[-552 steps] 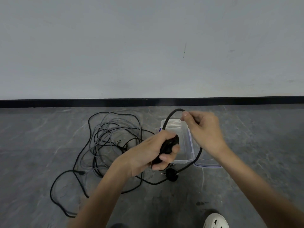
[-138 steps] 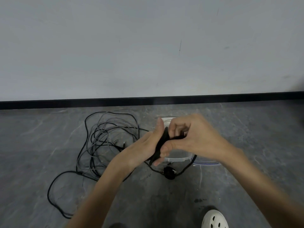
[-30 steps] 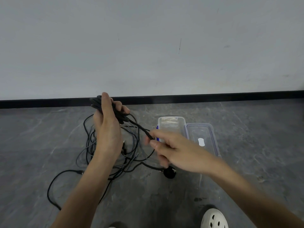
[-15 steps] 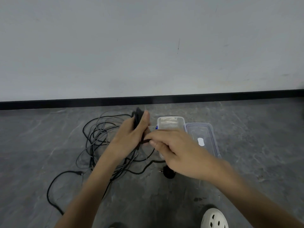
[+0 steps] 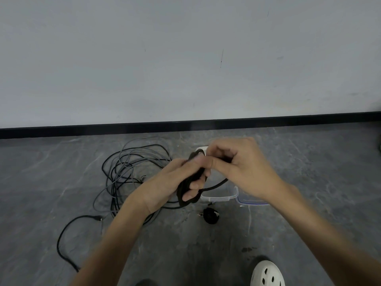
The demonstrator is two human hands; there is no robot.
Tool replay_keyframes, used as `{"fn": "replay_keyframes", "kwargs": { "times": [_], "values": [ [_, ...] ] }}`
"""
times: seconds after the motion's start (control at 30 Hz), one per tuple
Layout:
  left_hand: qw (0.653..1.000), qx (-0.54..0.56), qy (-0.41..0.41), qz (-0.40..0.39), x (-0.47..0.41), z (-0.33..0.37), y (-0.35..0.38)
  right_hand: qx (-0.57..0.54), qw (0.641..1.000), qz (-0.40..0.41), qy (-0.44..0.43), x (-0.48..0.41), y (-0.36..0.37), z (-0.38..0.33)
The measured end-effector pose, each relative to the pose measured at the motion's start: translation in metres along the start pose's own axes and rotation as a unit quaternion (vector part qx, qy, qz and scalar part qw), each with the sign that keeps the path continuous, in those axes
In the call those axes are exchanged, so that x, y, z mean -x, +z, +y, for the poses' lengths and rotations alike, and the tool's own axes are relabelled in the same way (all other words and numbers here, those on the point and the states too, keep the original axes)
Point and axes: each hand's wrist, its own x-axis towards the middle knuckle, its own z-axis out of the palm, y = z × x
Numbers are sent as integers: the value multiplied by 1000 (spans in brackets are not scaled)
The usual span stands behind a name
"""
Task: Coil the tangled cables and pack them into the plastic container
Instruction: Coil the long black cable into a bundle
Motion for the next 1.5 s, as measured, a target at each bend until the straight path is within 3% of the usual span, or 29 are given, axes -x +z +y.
{"fn": "replay_keyframes", "kwargs": {
  "times": [0.3, 0.47, 0.67, 0.77, 1.0, 1.13, 1.33, 1.5],
  "values": [
    [999, -35, -2, 0, 1, 3, 3, -22, 999, -4, 35, -1, -4, 5],
    [1000, -11, -1, -4, 4, 3, -2, -97, 988, -80, 85, 0, -17, 10],
    [999, 31, -21, 5, 0, 3, -1, -80, 994, -21, 73, -2, -13, 10],
    [999, 34, -30, 12, 1, 5, -2, -20, 999, 10, 45, -2, -11, 13],
    [995, 87, -51, -8, -1, 6, 2, 45, 999, 16, 3, -4, -11, 24],
    [989, 138, -54, -4, -1, 8, 3, -19, 998, -19, 59, -6, -9, 30],
    [979, 201, 24, -22, 4, 8, -3, -169, 970, -82, 153, -4, 4, 23],
    [962, 266, 64, -17, 8, 7, -11, -204, 956, -84, 196, -3, 12, 23]
  ]
}}
